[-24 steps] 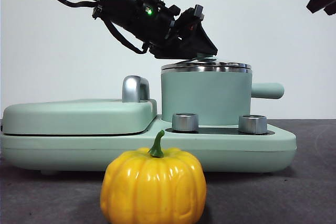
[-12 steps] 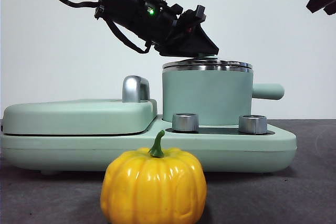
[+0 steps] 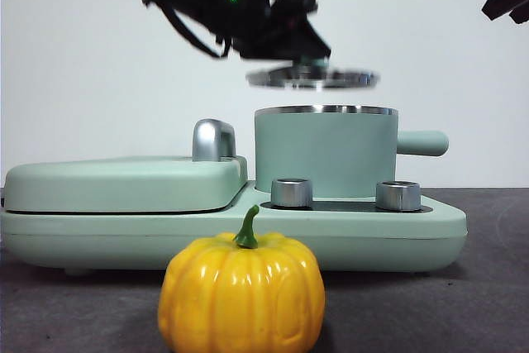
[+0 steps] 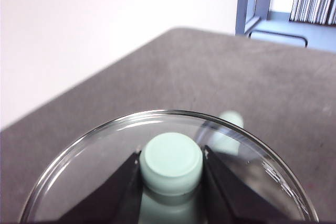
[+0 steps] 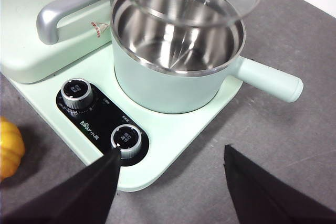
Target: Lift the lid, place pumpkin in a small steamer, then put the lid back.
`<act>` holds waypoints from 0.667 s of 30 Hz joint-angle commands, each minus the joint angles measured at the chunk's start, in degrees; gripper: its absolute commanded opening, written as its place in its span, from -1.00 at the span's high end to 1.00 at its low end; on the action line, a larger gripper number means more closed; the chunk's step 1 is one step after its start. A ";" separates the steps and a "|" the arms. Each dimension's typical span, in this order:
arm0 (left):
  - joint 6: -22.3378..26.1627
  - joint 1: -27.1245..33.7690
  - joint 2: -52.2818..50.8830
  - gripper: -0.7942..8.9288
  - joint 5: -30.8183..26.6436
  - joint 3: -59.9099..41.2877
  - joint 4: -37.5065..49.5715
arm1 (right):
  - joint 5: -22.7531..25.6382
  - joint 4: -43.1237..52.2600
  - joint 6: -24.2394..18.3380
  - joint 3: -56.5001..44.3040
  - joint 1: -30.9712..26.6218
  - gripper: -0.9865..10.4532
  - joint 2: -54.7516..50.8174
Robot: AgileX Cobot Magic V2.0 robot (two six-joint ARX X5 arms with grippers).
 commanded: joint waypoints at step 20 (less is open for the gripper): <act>-3.32 6.80 -26.27 0.82 -5.81 0.83 -39.50 | -2.34 0.52 -1.31 1.07 6.16 0.18 0.28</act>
